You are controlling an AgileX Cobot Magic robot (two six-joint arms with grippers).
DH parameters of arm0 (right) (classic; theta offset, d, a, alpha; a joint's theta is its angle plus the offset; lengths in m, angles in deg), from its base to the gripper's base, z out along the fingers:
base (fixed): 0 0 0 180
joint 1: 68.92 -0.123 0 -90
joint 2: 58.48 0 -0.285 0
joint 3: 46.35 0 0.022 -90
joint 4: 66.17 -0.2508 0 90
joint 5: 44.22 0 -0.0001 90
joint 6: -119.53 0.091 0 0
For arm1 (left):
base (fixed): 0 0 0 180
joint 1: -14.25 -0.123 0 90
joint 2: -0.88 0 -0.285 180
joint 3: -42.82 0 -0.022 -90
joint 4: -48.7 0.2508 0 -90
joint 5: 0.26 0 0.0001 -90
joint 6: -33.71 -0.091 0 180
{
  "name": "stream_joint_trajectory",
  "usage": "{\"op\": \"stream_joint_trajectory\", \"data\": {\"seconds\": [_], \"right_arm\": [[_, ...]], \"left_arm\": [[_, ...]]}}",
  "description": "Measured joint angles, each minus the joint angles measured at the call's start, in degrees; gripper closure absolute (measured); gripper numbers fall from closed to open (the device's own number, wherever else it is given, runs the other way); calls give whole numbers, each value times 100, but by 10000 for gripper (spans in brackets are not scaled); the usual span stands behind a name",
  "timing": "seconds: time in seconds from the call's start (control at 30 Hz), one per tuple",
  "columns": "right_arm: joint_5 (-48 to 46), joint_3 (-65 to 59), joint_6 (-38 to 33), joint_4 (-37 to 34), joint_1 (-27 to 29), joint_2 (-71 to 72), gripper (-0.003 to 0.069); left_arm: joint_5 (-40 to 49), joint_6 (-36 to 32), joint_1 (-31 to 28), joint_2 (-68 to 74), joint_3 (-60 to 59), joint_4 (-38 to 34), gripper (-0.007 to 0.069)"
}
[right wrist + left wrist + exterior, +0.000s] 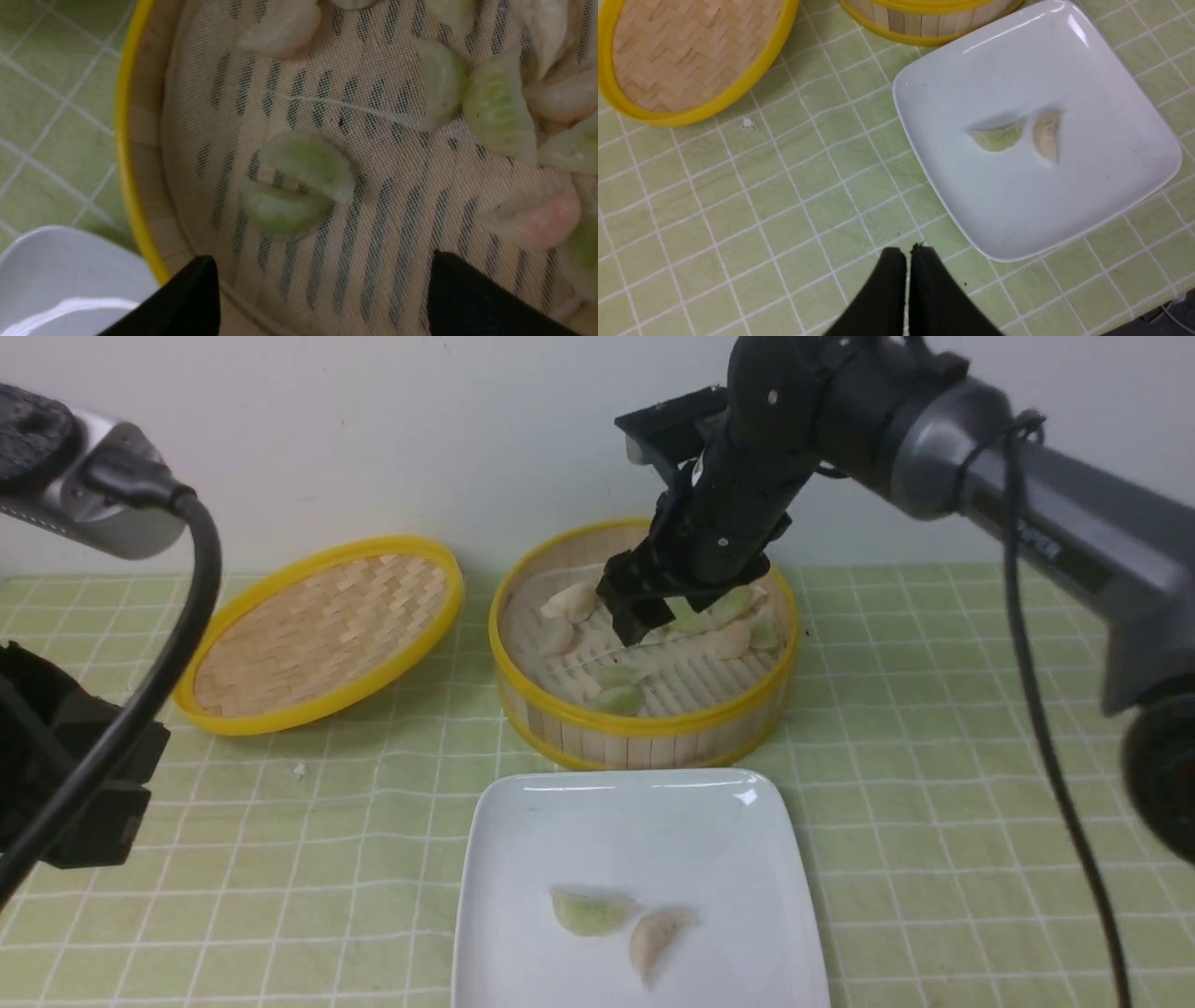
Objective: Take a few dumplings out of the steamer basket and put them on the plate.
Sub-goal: Use the right arm to grab a dumpling from inside the steamer
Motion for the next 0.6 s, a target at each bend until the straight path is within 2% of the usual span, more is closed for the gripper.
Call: {"op": "stream_joint_trajectory", "data": {"seconds": [0.23,0.5,0.6], "right_arm": [[98,902,-90,-42,-5,-956,122],[311,992,-90,-24,-5,-1276,124],[304,992,-114,-57,-11,-1333,145]], "left_arm": [[53,0,0,0,-15,0,631],[158,0,0,0,-15,0,631],[158,0,0,0,-15,0,631]]}}
